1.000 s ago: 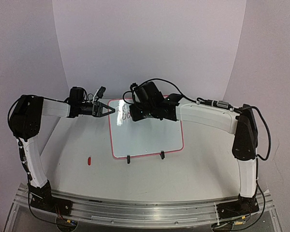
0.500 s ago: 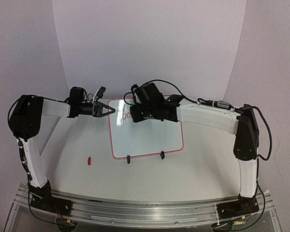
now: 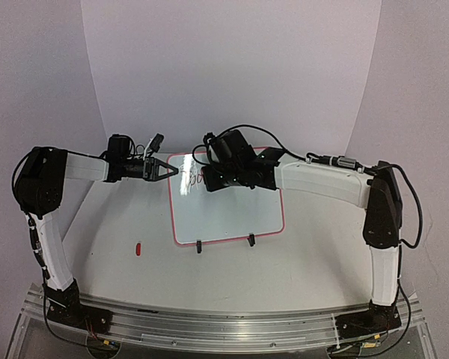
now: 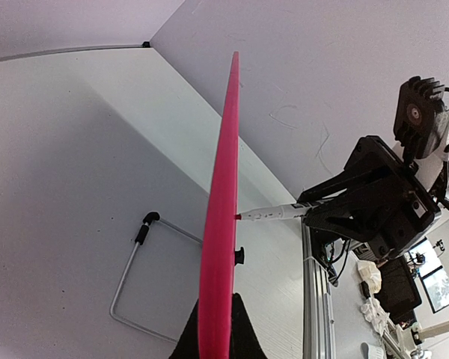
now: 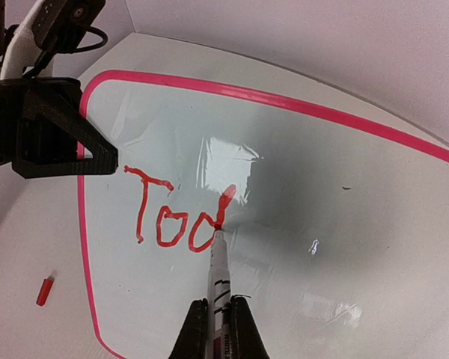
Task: Write a sentence on the whiteboard
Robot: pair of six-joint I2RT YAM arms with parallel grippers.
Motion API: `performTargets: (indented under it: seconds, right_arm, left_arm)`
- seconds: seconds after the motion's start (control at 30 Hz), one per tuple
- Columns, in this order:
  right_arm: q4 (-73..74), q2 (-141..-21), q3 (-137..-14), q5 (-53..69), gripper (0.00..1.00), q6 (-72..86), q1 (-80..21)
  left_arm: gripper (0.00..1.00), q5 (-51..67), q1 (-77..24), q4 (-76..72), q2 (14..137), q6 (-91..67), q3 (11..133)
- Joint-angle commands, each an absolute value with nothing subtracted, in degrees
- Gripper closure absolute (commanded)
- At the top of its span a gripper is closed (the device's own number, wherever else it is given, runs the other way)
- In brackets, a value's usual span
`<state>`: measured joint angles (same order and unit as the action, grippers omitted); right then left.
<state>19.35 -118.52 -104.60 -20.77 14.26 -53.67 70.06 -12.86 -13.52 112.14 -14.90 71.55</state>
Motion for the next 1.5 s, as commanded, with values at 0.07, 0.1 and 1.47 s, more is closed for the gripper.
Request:
performTargets:
  seconds: [0.07, 0.1, 1.47]
  right_arm:
    - [23.46, -118.04, -102.27, -21.45, 1.0, 15.67, -52.67]
    - [23.51, -118.03, -102.25, -21.4, 1.0, 15.71, -52.69]
    - [25.58, -117.23, -102.38, -21.28, 1.0, 15.66, -52.67]
  left_arm:
    - [1.0, 66.71, -13.66, -14.63, 111.9, -10.11, 71.17]
    - [1.0, 66.75, -13.64, -14.57, 111.84, -10.11, 71.12]
    - [1.0, 66.65, -13.68, -15.29, 111.78, -10.55, 70.75]
